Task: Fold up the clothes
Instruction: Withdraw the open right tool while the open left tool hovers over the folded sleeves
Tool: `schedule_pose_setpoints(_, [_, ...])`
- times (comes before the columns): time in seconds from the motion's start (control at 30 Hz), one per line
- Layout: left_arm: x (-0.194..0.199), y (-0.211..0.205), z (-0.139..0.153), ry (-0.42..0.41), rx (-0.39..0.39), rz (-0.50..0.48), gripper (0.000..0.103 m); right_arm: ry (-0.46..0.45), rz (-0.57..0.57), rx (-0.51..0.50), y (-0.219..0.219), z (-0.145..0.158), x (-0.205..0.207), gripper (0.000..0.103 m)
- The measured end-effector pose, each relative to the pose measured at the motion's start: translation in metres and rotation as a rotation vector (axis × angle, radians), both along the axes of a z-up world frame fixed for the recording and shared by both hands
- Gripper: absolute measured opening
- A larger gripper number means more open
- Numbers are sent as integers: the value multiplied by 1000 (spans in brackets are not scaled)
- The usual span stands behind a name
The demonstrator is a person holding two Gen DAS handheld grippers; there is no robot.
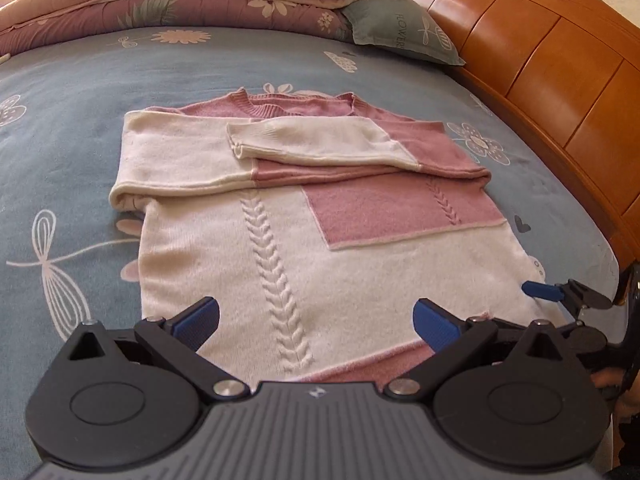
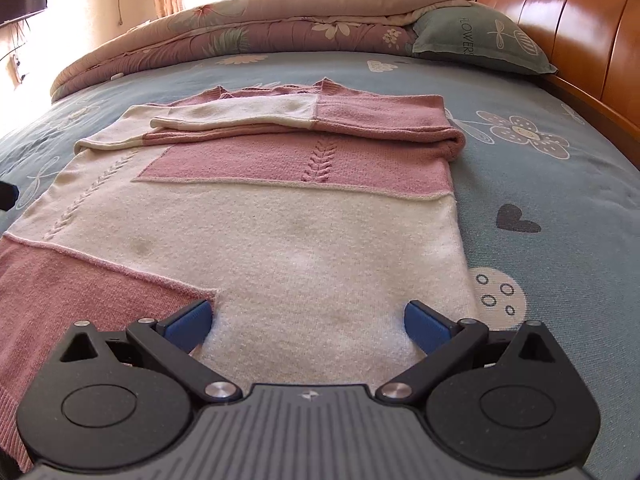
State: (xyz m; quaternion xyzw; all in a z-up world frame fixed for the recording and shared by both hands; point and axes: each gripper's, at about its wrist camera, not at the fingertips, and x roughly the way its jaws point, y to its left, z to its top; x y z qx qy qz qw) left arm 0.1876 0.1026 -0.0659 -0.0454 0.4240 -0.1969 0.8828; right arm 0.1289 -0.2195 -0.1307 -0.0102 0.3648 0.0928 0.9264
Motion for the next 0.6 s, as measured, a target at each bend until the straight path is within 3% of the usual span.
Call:
schedule_pose_setpoints(0.07, [27,0,-6,-18,5,11,102,-1,-1,2,0,0,-1,103])
schedule_pose_setpoints(0.23, [67,26,-36,78,-81,128,102,-11,-2,8,-1,-1,-4,103])
schedule_pose_setpoints(0.3, [63,42,-43,70,-120,158,102,-18,-2,12,-2,-2,-5,103])
schedule_pose_setpoints(0.37, [56,52,-41,67,-136,156,102,-22,-5,14,-2,-2,-5,103])
schedule_pose_setpoints(0.47, [53,51,-27,58,-79,149,102,-26,-8,14,-2,-2,-5,103])
schedule_pose_setpoints(0.6, [64,42,-16,26,-104,95,102,-37,-19,9,0,-3,-6,103])
